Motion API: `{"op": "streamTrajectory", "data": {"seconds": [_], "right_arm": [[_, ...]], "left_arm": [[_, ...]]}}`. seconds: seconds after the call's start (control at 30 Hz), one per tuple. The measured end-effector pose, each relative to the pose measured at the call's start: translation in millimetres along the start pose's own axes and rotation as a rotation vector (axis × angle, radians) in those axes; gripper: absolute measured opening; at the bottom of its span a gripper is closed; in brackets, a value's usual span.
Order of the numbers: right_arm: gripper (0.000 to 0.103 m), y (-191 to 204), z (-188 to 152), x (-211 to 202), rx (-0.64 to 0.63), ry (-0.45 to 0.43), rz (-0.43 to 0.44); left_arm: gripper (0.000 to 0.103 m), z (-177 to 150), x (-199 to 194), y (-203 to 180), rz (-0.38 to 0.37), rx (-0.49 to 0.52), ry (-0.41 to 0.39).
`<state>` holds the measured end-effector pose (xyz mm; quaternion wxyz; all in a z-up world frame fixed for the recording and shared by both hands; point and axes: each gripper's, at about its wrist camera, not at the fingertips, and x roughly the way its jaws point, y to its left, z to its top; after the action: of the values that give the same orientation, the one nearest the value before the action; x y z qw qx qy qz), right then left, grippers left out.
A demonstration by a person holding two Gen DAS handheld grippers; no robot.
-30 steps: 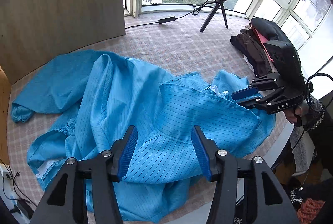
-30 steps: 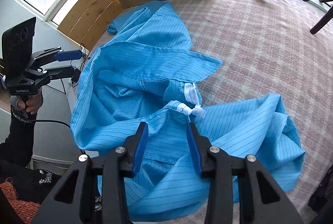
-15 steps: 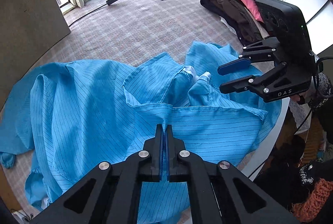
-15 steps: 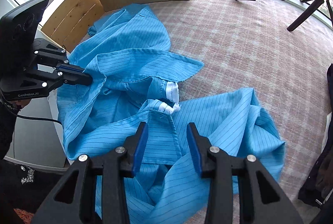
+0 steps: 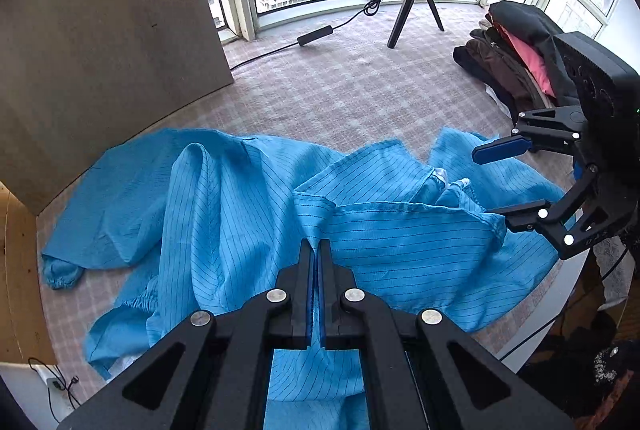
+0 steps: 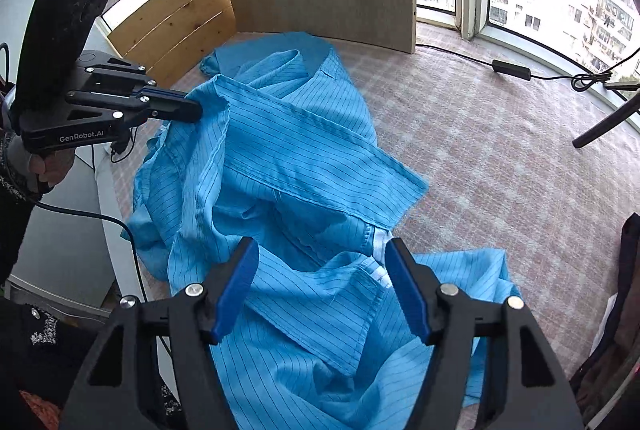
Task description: Fold clothes
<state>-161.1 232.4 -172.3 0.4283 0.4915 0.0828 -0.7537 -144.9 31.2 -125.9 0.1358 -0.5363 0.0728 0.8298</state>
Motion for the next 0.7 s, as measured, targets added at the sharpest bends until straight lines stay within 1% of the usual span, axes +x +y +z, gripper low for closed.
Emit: {"op": "streamTrajectory", "data": {"seconds": [0.1,0.17,0.27,0.33,0.43,0.47,0.5,0.53,0.57,0.6,0.63,0.7], "right_arm": [[0.065,-25.0,-2.8,-9.2,0.077,-0.031,0.019],[0.065,-33.8,-3.9,-10.7,0.087,-0.034,-0.015],[0.065,-22.4,-1.4,-6.2,0.027,-0.022,0.029],[0.064,3.4,2.6,3.6,-0.072,0.006,0.077],[0.064,52.5,5.0,23.1,-0.287,0.06,0.036],[0.064,63.6,5.2,30.8,-0.324,0.093,0.035],[0.063,66.2,6.1,40.5,-0.304,0.149,0.06],[0.056,61.0,6.9,49.2,-0.23,0.204,0.12],[0.051,51.4,8.0,56.2,-0.13,0.245,0.185],[0.043,42.9,7.5,59.8,-0.052,0.267,0.219],[0.038,37.1,7.3,60.2,-0.012,0.268,0.22],[0.036,35.1,7.7,57.8,-0.002,0.261,0.201]], "left_arm": [[0.001,-26.3,-14.1,30.8,0.014,-0.093,-0.014],[0.001,-50.1,-14.4,48.5,0.027,-0.153,0.005],[0.001,-81.6,-7.6,68.6,0.024,-0.234,0.041],[0.001,-91.4,-3.4,74.6,0.029,-0.261,0.056],[0.001,-95.9,-1.7,76.3,0.036,-0.272,0.054],[0.001,-95.8,-2.5,75.2,0.04,-0.268,0.051],[0.001,-95.4,-4.0,73.5,0.042,-0.263,0.046],[0.001,-94.7,-6.2,71.1,0.042,-0.257,0.038],[0.001,-94.4,-8.8,68.7,0.042,-0.25,0.03],[0.001,-95.0,-12.2,66.4,0.039,-0.245,0.02],[0.001,-95.7,-15.0,64.8,0.033,-0.242,0.011],[0.001,-95.8,-17.0,62.4,0.027,-0.232,0.004]]}}
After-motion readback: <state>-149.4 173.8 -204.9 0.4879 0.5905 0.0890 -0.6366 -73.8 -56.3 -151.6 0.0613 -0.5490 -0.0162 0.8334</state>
